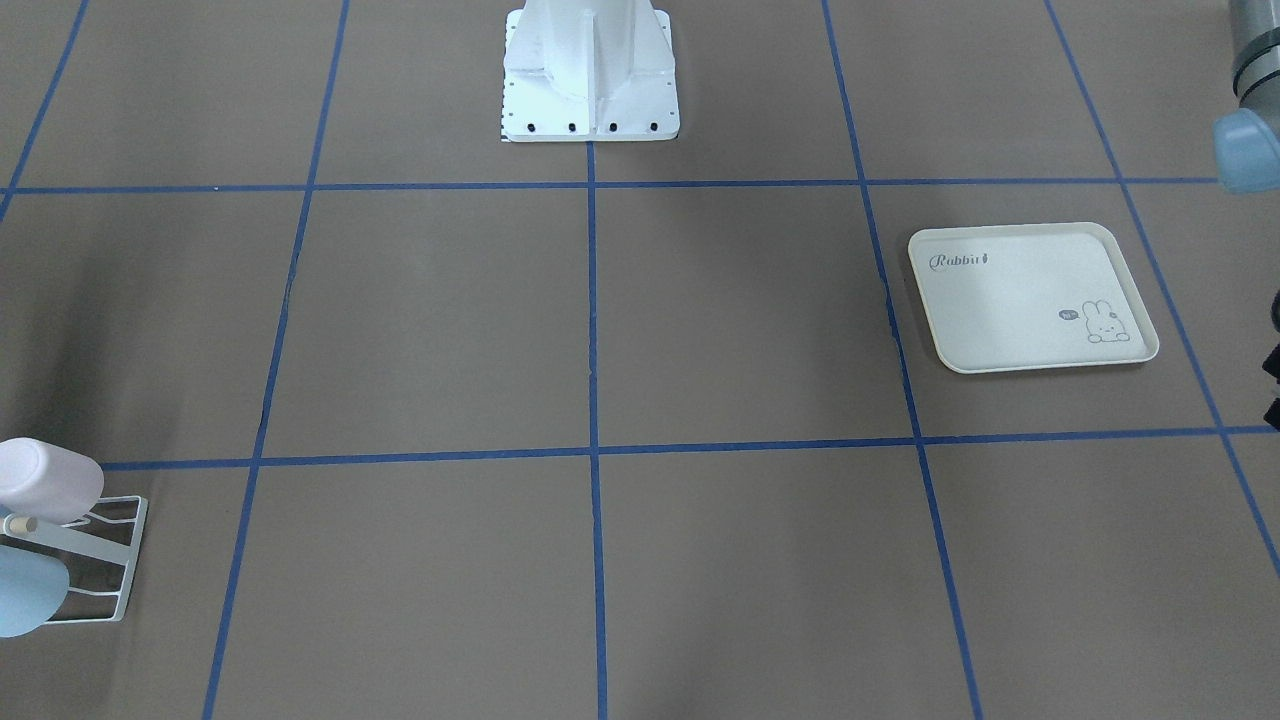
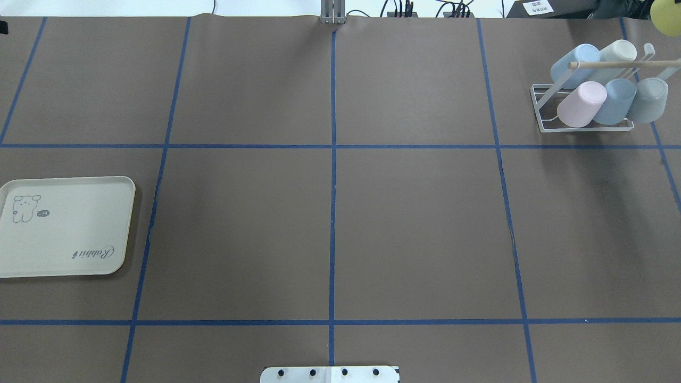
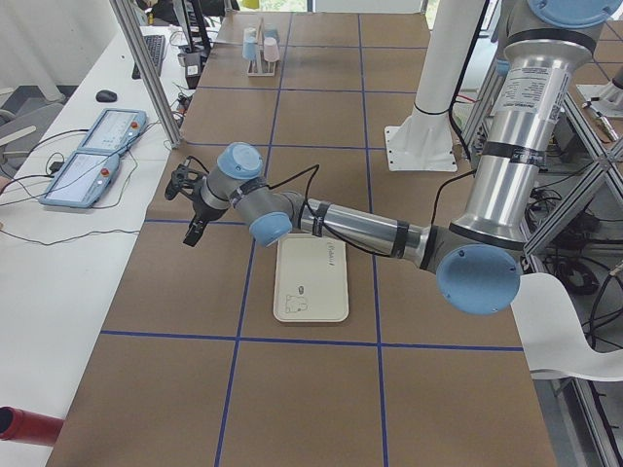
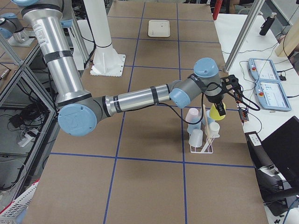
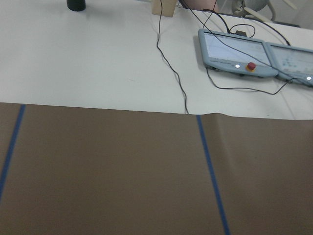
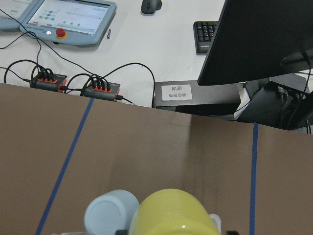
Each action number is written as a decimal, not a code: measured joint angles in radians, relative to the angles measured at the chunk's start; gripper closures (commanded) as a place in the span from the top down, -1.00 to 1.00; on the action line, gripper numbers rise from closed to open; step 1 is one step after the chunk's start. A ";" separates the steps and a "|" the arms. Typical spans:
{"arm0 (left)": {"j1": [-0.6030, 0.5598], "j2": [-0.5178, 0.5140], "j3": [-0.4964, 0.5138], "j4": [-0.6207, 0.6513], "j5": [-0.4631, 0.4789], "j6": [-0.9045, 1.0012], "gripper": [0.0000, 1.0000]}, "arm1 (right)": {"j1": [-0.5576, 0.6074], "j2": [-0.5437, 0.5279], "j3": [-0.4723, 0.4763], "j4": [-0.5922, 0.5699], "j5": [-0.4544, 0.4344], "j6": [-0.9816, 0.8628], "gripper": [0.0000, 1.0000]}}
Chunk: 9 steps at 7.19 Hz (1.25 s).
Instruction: Transfer IKEA cup to right arm and place on rack
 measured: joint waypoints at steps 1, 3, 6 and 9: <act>-0.007 0.025 -0.003 0.044 0.005 0.096 1.00 | 0.010 0.051 -0.098 -0.021 0.016 -0.067 -0.45; -0.008 0.067 -0.009 0.068 0.008 0.167 1.00 | 0.022 0.136 -0.229 -0.082 0.057 -0.157 -0.45; -0.007 0.086 -0.017 0.071 0.002 0.170 1.00 | 0.021 0.185 -0.295 -0.153 0.072 -0.209 -0.45; -0.004 0.094 -0.030 0.071 -0.001 0.163 1.00 | 0.009 0.212 -0.355 -0.158 0.092 -0.213 -0.45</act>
